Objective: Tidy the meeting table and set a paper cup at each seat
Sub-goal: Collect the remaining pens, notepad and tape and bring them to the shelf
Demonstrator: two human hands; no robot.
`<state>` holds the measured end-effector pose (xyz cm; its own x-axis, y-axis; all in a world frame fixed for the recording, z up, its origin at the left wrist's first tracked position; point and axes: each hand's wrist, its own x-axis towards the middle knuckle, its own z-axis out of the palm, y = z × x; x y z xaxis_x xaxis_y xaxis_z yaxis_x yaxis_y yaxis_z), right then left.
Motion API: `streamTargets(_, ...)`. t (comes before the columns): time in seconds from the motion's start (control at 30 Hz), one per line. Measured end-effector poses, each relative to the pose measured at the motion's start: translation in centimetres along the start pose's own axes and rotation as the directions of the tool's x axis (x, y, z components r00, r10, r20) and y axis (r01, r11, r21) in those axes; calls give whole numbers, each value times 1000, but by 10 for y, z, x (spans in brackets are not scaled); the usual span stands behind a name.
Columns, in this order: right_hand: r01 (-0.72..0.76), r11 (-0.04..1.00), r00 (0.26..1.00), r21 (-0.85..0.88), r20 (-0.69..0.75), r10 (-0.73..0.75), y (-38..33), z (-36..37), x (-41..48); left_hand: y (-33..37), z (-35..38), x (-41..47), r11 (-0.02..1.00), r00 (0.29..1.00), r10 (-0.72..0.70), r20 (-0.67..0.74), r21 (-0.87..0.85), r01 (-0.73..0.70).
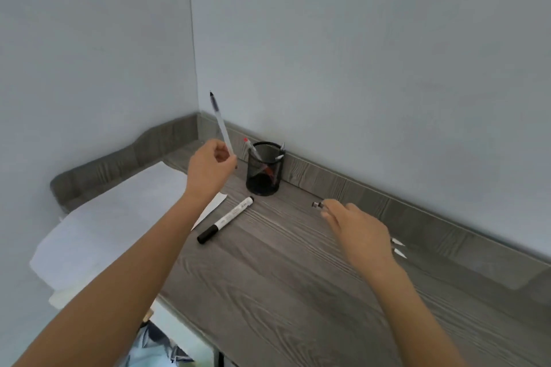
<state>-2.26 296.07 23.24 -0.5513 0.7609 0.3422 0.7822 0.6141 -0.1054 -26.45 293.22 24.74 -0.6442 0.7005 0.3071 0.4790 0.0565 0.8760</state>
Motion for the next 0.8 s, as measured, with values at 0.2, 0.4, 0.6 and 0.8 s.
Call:
streamTargets(0.2,-18,988,987,-153,156,42,-10,8,26,-12,37,52,992,985,44,169,106,-62)
streamTargets(0.4,-101,976,990,-193,80,118,-23,7,33,-21,57,73,987,972,52,229,135,-85)
streamTargets(0.6,-147,960,986,-237,41,161,-33,6,43,-25,66,82,969,943,50,329,213,-126)
streamTargets(0.8,-133,958,988,-255,37,147,-57,12,70,-39,63,78,973,934,98,343,164,-162)
